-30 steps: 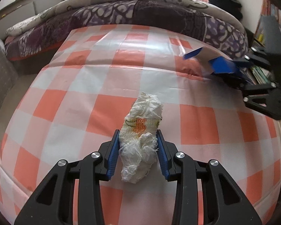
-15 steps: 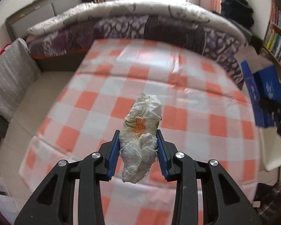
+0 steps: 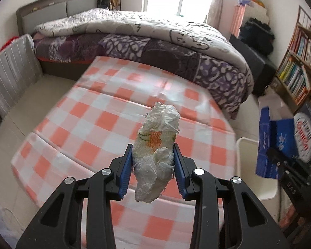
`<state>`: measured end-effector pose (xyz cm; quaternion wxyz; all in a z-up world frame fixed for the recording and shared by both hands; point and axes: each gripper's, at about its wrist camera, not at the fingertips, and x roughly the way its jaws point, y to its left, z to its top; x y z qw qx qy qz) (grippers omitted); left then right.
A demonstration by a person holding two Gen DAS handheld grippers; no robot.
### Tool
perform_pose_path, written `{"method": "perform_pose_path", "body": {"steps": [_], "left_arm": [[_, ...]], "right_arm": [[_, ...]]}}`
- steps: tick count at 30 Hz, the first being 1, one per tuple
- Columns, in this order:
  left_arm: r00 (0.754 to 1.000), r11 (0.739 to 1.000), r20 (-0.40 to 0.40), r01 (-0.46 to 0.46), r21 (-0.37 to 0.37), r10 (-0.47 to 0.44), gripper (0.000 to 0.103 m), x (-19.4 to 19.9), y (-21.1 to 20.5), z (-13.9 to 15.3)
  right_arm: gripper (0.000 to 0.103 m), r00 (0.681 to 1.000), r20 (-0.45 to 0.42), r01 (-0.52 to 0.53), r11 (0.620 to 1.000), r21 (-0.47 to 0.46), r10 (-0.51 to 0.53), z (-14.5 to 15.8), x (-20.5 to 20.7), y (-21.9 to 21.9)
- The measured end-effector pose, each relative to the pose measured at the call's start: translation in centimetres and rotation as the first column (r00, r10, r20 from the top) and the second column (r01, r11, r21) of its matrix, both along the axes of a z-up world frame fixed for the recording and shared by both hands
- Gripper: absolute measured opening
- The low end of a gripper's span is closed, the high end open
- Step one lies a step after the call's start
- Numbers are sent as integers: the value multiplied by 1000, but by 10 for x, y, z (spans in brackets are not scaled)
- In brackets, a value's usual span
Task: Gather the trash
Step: 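Drop the blue box into the bin with the right tool while the left tool drops the tissue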
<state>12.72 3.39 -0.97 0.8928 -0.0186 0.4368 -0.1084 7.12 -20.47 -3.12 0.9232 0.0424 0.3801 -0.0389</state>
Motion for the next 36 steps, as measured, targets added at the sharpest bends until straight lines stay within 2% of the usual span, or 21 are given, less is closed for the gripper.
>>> {"method": "perform_pose_path", "body": {"steps": [4,8,14,18,20,22,29,36], "left_arm": [[1000,998,-21,3,-70,-5,37,0,-18,-19],[998,999,-62,21,-49,-24,37,5,-42,-42],[995,993,-41,92,-73,-95,37,6,-75,-42],[989,989,-49,134,-67,-137,37,2,-99,-48],[987,986,-53,151,-68,-155,37,1,-109,-51],[983,983,-59,168,-72,-172,37,-1,-119,-55],[967,970,-85,232,-78,-238,37,-9,-152,-66],[932,937,-114,334,-104,-344,37,-25,-198,-76]], "right_arm": [[20,995,-57,88,996,28,-86,-10,-4,-37],[20,981,-98,167,986,15,-165,-18,-6,-67],[21,949,-176,270,962,28,-261,-33,-7,-103],[32,931,-210,313,949,32,-300,-38,-11,-118],[42,924,-209,334,942,26,-321,-37,-14,-124],[63,917,-192,359,933,14,-350,-33,-18,-130],[75,877,-160,458,889,1,-452,-24,-37,-160],[85,829,-111,548,836,-29,-548,-13,-55,-185]]}}
